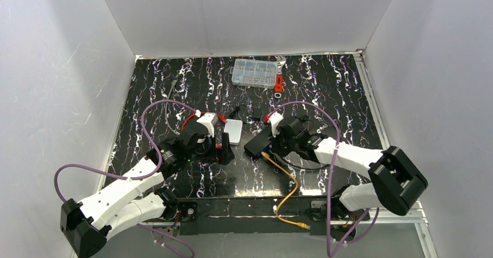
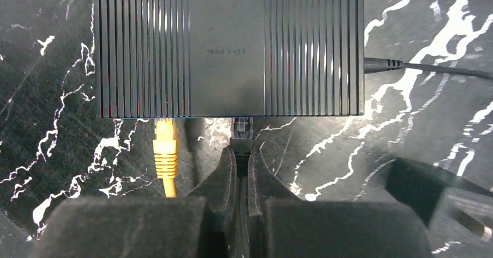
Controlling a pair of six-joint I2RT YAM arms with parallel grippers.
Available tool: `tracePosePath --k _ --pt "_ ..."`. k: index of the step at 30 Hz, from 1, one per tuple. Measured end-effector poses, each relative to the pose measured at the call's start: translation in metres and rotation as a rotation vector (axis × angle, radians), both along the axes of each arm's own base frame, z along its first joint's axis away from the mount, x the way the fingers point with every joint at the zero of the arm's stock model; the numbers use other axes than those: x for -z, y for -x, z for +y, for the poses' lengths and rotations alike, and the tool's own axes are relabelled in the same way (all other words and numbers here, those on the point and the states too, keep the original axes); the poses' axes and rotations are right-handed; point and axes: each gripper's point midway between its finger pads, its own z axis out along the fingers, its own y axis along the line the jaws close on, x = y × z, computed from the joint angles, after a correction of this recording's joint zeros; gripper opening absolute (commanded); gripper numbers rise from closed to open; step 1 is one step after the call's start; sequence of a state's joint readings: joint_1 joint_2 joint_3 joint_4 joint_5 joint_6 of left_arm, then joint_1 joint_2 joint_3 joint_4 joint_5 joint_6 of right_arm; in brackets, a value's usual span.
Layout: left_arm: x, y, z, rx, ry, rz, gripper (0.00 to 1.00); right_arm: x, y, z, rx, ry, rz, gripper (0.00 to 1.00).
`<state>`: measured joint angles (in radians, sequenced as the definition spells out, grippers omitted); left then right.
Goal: Insert the plug into the switch port
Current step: Insert the connector into the switch port.
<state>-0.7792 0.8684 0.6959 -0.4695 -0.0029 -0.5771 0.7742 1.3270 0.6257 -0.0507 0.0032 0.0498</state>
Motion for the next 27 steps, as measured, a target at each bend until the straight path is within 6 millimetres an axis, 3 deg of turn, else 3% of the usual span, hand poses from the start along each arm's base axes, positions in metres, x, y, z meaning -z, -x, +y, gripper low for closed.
tracePosePath --k 4,13,17,24,27 --pt "0.0 0.0 0.0 0.001 0.0 -0.001 0.98 0.016 0.007 0.003 -0.02 0.017 0.061 0.04" --pt "0.0 0.0 0.001 0.001 -0.003 0.001 0.98 0.011 0.004 0.007 -0.023 0.008 0.062 0.52" --pt "0.001 0.001 0.002 0.002 -0.01 0.002 0.98 -0.008 -0.004 0.006 -0.012 0.004 0.012 0.56" --pt "-0.005 -0.002 0.009 -0.018 -0.046 -0.013 0.98 -0.075 -0.033 0.022 -0.028 -0.061 -0.158 0.6" --pt "-0.013 -0.006 0.014 -0.04 -0.059 -0.037 0.98 -0.095 -0.04 0.028 -0.045 -0.087 -0.213 0.61"
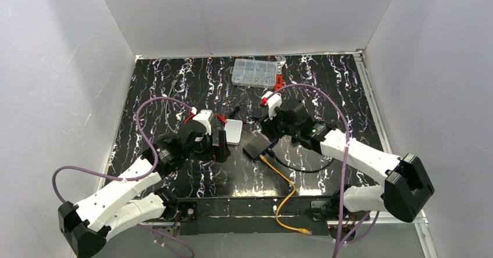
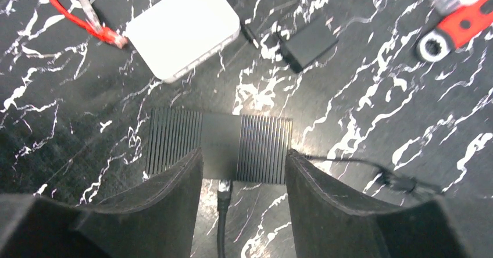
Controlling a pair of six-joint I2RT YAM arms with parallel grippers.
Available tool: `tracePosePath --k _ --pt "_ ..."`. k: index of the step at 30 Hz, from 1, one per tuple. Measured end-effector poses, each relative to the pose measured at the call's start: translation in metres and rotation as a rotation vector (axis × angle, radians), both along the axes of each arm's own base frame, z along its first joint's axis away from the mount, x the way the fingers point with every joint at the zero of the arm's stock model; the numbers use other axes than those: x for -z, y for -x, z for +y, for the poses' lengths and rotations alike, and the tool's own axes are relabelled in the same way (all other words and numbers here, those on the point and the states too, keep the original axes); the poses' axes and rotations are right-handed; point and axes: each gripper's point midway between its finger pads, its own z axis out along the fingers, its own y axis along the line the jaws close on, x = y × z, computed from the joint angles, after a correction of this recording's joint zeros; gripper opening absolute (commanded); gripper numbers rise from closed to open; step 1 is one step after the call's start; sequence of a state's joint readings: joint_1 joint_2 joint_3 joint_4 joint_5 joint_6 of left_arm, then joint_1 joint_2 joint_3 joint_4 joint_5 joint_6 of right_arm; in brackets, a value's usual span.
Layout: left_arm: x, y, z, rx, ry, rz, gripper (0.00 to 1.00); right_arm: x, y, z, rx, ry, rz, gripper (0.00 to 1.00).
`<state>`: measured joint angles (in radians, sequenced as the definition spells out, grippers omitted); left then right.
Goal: Insert the plug into the switch port
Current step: Insert the connector into the switch port, then pick up the connector from the center of the board.
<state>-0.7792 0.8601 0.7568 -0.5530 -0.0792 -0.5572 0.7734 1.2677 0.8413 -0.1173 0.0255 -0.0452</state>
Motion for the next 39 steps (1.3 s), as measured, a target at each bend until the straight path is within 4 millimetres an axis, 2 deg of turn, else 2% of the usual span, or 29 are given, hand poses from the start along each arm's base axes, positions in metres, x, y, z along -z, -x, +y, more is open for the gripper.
tracePosePath --k 6,10,14,17,20,24,27,32,39 --pt "-0.005 -0.006 0.014 -0.065 -0.041 -0.035 0.98 -0.038 -0.014 0.013 -0.01 -0.064 -0.081 0.64" --pt "0.002 -0.014 0.026 -0.134 -0.091 -0.023 0.98 -0.068 -0.024 0.025 0.008 -0.154 -0.132 0.7" --pt "0.014 -0.03 0.043 -0.24 -0.13 0.017 0.98 -0.081 -0.025 0.032 0.006 -0.206 -0.136 0.71" --pt "0.019 -0.043 0.053 -0.302 -0.149 0.032 0.98 -0.083 -0.022 0.035 0.003 -0.227 -0.118 0.71" --pt "0.017 -0.061 0.054 -0.331 -0.16 0.032 0.98 -0.084 -0.018 0.035 0.005 -0.25 -0.099 0.71" --pt "0.015 -0.09 0.049 -0.338 -0.163 0.025 0.98 -0.085 -0.003 0.029 -0.001 -0.295 -0.073 0.71" --pt "0.025 -0.109 0.05 -0.357 -0.171 0.052 0.98 -0.083 0.011 0.024 -0.015 -0.323 -0.049 0.71" --pt "0.049 -0.131 0.077 -0.454 -0.212 0.13 0.98 -0.08 0.025 0.018 -0.027 -0.349 -0.029 0.7" --pt "0.065 -0.154 0.122 -0.62 -0.238 0.208 0.98 -0.072 0.037 0.017 -0.048 -0.372 0.007 0.67"
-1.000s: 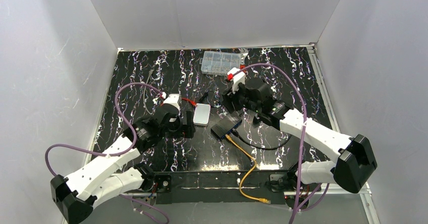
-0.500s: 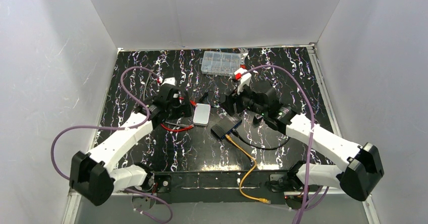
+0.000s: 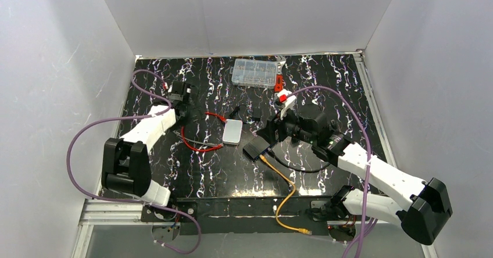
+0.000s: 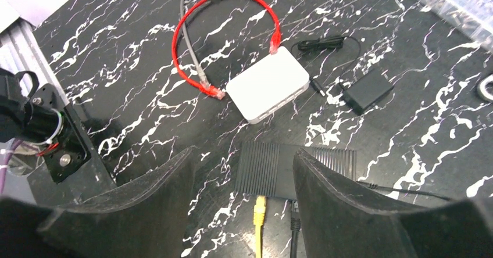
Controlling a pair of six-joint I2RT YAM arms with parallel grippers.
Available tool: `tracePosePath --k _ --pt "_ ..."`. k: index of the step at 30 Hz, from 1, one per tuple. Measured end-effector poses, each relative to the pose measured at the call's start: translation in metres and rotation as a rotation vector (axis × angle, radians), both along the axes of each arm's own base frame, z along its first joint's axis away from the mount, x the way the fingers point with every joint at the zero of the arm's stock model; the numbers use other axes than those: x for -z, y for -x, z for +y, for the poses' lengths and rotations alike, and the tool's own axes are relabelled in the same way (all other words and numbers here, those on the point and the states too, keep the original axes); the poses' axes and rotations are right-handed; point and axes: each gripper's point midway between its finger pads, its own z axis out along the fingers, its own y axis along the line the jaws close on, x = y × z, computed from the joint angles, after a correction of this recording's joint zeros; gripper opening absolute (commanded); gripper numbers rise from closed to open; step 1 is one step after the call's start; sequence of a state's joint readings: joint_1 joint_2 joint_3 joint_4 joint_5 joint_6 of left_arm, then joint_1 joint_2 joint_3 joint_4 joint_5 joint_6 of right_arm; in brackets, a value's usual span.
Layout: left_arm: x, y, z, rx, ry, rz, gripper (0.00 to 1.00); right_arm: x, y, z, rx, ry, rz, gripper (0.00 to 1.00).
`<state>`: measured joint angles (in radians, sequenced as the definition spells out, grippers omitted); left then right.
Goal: Insert the plug into the switch port
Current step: Pick up the connector from the center of the board.
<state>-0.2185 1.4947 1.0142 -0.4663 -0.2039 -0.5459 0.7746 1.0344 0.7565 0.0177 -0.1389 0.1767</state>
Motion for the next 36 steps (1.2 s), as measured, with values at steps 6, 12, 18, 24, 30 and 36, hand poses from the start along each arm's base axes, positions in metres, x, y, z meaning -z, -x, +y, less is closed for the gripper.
tracePosePath --k 6,12,18,24,30,36 --pt "-0.003 -0.015 0.034 -0.094 -0.026 0.032 0.98 0.012 0.01 0.004 -0.033 -0.014 0.04 0.64" --pt "-0.012 -0.05 0.061 -0.112 -0.023 0.021 0.98 0.013 0.016 0.008 -0.063 -0.037 0.046 0.63" --pt "0.004 -0.076 0.089 -0.068 -0.014 0.074 0.98 0.019 0.021 0.01 -0.083 -0.052 0.064 0.62" --pt "0.021 -0.108 0.097 0.046 -0.019 0.126 0.96 0.018 0.025 0.012 -0.103 -0.064 0.067 0.62" --pt "0.036 -0.134 0.107 0.132 -0.031 0.171 0.95 0.014 0.028 0.015 -0.123 -0.083 0.063 0.62" --pt "0.05 -0.146 0.116 0.172 -0.06 0.22 0.89 0.019 0.031 0.016 -0.138 -0.087 0.08 0.61"
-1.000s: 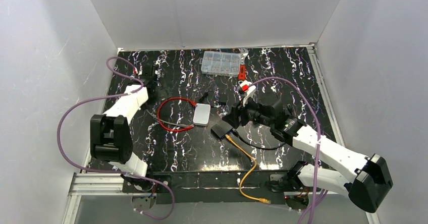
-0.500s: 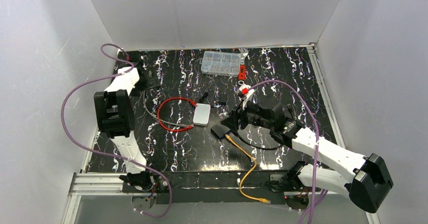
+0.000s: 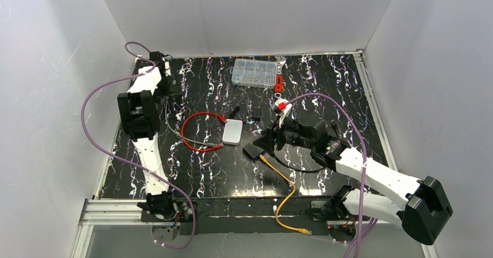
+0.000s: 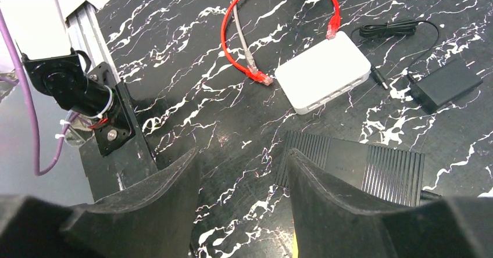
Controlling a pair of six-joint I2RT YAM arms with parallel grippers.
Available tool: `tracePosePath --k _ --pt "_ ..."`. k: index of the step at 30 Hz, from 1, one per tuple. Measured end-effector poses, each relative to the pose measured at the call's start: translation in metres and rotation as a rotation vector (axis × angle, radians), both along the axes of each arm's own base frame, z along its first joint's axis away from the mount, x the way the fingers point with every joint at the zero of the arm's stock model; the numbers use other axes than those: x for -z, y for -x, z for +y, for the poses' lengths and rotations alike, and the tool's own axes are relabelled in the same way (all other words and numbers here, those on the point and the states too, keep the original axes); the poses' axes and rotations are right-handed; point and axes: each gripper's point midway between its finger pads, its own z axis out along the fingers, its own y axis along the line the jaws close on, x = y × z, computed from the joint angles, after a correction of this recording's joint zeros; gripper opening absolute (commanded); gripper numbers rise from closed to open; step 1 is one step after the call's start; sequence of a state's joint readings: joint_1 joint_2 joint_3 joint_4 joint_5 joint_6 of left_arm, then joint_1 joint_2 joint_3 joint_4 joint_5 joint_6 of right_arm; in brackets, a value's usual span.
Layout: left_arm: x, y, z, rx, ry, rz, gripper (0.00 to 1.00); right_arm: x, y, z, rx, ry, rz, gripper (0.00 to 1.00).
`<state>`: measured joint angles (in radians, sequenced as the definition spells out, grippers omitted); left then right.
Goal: Insert the plug into the switch port
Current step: Pick up the connector from the center of the board.
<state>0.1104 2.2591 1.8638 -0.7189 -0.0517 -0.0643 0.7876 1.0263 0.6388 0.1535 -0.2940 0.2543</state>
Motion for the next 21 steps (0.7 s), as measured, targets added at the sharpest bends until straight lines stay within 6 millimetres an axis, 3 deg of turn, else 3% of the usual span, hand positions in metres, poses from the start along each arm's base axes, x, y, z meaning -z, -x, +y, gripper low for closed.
tracePosePath --k 8,21 --pt "0.007 -0.012 0.005 0.025 -0.007 0.024 0.7 0.004 -0.001 0.001 -0.001 0.006 0.008 0.61" --pt "0.009 -0.011 0.003 0.042 0.008 0.036 0.18 0.005 -0.001 0.001 0.0 0.008 0.009 0.6"
